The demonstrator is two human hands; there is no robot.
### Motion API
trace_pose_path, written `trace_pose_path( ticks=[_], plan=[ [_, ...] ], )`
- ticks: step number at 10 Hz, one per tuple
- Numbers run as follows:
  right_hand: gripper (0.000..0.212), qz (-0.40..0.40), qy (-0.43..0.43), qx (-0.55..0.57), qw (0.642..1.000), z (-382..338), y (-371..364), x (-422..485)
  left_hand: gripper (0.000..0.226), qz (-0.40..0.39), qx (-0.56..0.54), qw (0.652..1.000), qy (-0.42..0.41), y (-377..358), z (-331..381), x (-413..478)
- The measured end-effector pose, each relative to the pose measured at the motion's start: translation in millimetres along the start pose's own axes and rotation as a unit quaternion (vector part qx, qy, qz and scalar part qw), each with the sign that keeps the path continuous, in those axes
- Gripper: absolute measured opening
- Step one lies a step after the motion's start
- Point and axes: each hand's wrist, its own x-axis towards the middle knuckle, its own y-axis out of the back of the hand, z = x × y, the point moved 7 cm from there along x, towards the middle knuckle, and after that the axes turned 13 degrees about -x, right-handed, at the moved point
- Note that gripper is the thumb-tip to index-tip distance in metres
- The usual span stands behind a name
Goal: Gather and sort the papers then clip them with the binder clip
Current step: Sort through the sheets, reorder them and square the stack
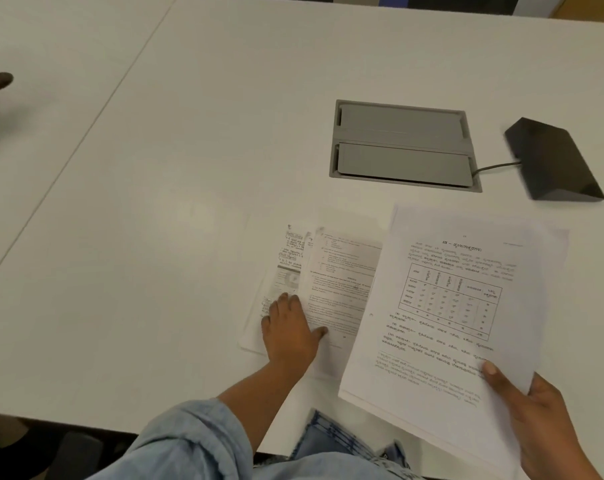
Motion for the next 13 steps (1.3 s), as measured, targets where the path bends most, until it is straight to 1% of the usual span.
trace_pose_path(
  ticks=[1, 2, 3, 4, 5, 6, 7, 8, 9, 10, 11, 12, 13],
  plan=[
    [0.045, 0.008, 0.006, 0.003, 1.000, 0.7, 3.8, -1.4, 0.077, 0.010, -0.024, 0.999, 0.027, 5.0, 8.4, 4.4],
    [0.014, 0.004, 0.005, 0.022, 1.000, -0.6, 4.8, -3.3, 0.077, -0.015, -0.133, 0.986, 0.097, 1.7, 10.1, 8.9],
    [0.008, 0.015, 0.002, 0.000, 1.000, 2.3, 9.8, -3.1, 0.079, -0.024, -0.219, 0.965, 0.144, -1.1, 8.6, 12.3],
    [0.010, 0.033, -0.005, -0.017, 0.999, 2.1, 13.6, -4.9, 0.063, -0.047, -0.225, 0.963, 0.142, -5.5, 4.7, 14.8],
    [0.018, 0.053, -0.011, -0.028, 0.998, 1.2, 18.3, -6.8, 0.039, -0.055, -0.242, 0.961, 0.124, -6.8, 1.5, 17.0],
    [0.018, 0.070, -0.013, -0.040, 0.997, 1.9, 23.3, -5.8, 0.023, -0.059, -0.319, 0.941, 0.095, -3.4, 3.6, 17.0],
    [0.008, 0.072, -0.019, -0.042, 0.996, 2.3, 26.2, -6.0, 0.023, -0.061, -0.384, 0.920, 0.060, 9.0, 3.7, 11.4],
    [0.008, 0.077, -0.015, -0.038, 0.996, 2.7, 30.2, -3.0, 0.023, -0.045, -0.426, 0.902, 0.048, 28.6, -1.9, 3.9],
    [0.010, 0.087, -0.016, -0.036, 0.995, -0.4, 35.8, -2.4, 0.018, -0.020, -0.485, 0.872, 0.060, 51.7, -8.0, -4.3],
    [0.008, 0.107, -0.001, -0.041, 0.993, -5.8, 42.4, 2.0, 0.018, -0.006, -0.524, 0.848, 0.075, 74.3, -9.1, -10.9],
    [0.007, 0.119, 0.010, -0.042, 0.992, -2.5, 51.9, 6.6, 0.028, 0.007, -0.556, 0.828, 0.075, 95.2, -7.2, -16.4],
    [0.034, 0.101, -0.024, -0.043, 0.994, 129.0, 103.1, 85.8, 0.029, 0.005, -0.584, 0.809, 0.065, 113.5, -2.4, -22.7],
    [0.076, 0.065, -0.033, -0.092, 0.993, 173.4, 127.6, 136.3, 0.020, 0.000, -0.603, 0.796, 0.047, 126.6, 4.2, -28.6]
  ],
)
